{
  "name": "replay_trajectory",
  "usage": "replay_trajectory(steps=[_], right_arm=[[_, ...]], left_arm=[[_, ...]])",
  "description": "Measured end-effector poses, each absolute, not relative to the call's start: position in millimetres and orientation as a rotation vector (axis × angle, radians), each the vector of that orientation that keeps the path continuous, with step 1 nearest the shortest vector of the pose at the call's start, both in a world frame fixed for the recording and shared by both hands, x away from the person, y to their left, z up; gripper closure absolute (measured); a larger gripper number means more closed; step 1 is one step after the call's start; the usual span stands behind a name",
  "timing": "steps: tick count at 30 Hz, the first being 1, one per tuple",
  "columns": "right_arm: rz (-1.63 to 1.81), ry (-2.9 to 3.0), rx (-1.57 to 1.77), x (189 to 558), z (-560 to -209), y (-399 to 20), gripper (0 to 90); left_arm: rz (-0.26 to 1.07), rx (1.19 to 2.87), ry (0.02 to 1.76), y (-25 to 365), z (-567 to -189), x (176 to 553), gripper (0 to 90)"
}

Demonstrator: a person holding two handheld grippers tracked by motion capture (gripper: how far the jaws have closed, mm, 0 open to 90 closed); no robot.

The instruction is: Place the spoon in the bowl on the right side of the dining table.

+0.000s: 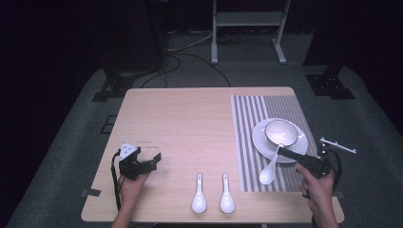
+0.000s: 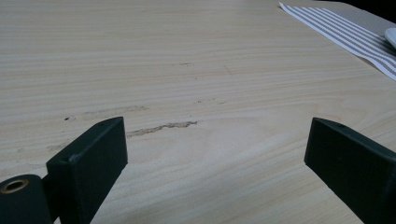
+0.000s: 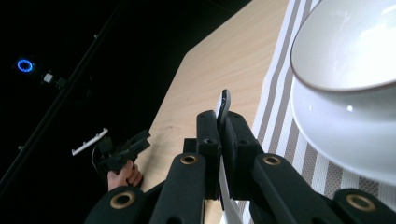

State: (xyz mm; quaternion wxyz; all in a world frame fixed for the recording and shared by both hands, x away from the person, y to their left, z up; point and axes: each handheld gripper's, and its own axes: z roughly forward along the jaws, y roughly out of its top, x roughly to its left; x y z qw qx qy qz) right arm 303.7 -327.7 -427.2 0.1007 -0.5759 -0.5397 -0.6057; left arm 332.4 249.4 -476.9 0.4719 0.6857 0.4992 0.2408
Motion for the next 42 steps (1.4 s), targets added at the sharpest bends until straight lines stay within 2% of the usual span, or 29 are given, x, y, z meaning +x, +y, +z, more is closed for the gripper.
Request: replay_trajectory(steps=[42], right_arm=[[-1.984,-1.424,-1.958,358.0,-364.5,-363.1,85.9]], left_arm=[[0.589,1.683,1.222,249.7,-477.0,332.6,4.7]])
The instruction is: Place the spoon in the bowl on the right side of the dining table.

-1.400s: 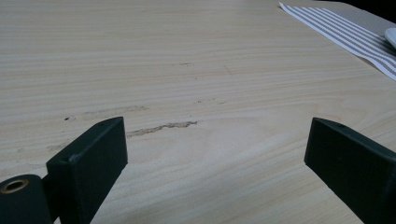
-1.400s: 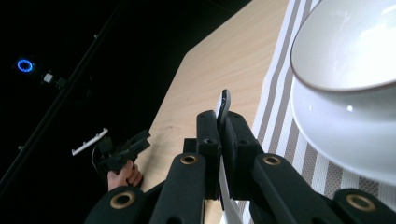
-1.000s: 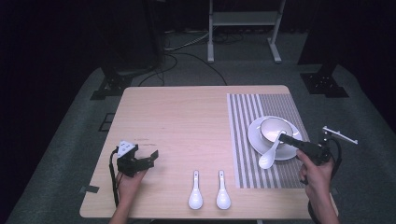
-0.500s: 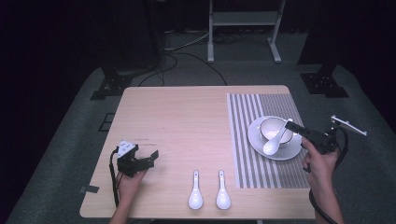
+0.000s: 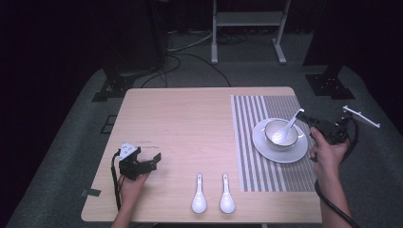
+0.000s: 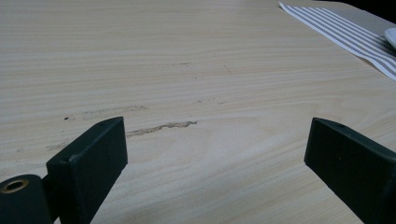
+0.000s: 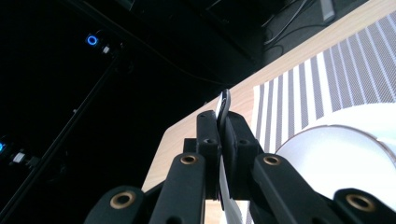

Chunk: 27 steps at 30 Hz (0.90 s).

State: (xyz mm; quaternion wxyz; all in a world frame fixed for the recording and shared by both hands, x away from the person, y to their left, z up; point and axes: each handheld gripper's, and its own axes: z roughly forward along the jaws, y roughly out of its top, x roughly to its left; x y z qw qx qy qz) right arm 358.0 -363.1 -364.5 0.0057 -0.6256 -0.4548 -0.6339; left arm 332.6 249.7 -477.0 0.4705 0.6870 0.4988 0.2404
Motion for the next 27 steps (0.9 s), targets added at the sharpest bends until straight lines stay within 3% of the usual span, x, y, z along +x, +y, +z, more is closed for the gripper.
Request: replay_trajectory(steps=[27], right_arm=[[-1.996,-1.336,-2.168,384.6,-359.2,-380.3,86.0]], left_arm=[[0.590,1.687,1.217,248.9,-477.0,332.7,4.7]])
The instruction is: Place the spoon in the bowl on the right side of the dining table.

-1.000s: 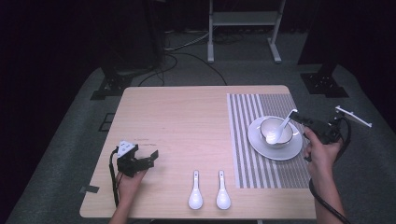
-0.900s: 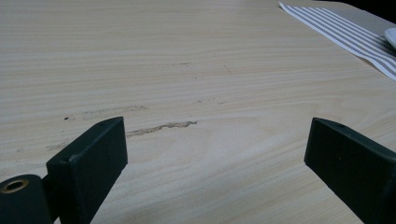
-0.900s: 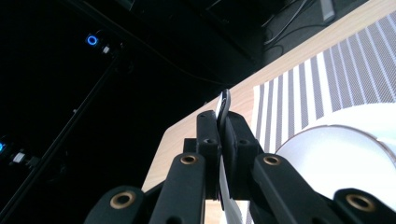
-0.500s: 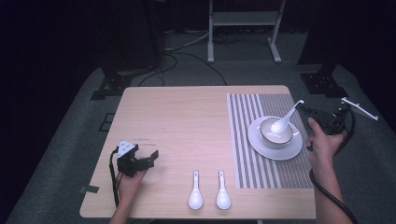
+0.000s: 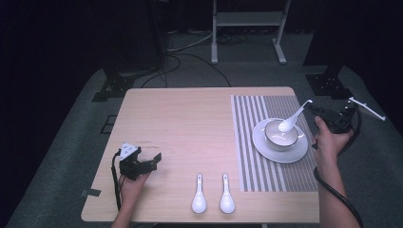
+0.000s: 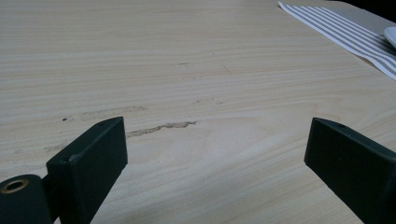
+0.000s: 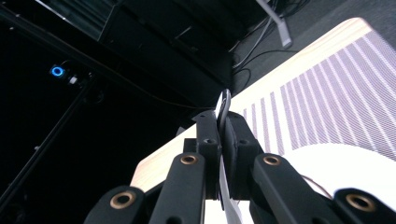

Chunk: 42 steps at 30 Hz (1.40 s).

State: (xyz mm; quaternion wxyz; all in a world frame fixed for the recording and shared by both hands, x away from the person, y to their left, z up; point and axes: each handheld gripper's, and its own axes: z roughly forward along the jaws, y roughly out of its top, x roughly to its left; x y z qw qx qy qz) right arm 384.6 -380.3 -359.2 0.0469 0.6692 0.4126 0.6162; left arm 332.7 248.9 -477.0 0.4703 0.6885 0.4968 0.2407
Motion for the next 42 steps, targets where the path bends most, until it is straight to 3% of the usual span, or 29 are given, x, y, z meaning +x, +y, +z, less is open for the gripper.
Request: replay_trajectory(steps=[11,42], right_arm=[[1.824,1.177,2.091,387.9,-366.7,-392.7,86.0],[1.791,1.136,2.217,390.0,-432.1,-386.8,85.9]], left_arm=[[0.590,1.688,1.214,248.6,-477.0,332.7,4.7],[0.592,1.691,1.212,248.5,-476.9,332.6,4.7]])
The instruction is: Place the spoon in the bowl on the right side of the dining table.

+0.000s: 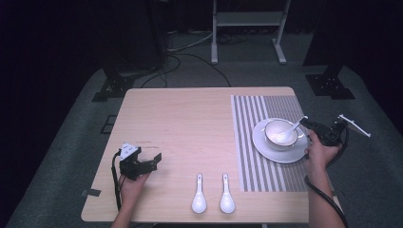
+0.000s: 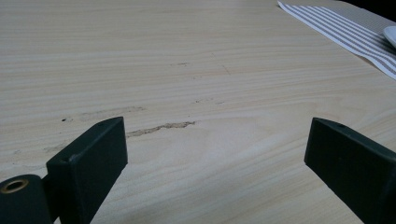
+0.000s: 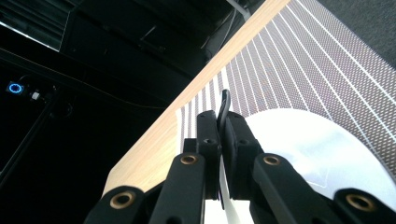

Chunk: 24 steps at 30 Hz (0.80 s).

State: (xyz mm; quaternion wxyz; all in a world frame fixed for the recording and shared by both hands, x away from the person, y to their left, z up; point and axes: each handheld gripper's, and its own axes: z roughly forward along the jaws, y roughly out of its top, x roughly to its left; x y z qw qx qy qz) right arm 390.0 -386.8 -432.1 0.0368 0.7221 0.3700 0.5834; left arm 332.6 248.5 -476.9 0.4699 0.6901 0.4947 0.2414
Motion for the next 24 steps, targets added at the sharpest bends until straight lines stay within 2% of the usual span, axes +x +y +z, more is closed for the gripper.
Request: replay_trajectory(steps=[24], right_arm=[[1.778,1.212,2.206,394.3,-444.3,-378.9,85.8]], left_arm=[[0.589,1.690,1.215,248.5,-476.8,332.5,4.7]])
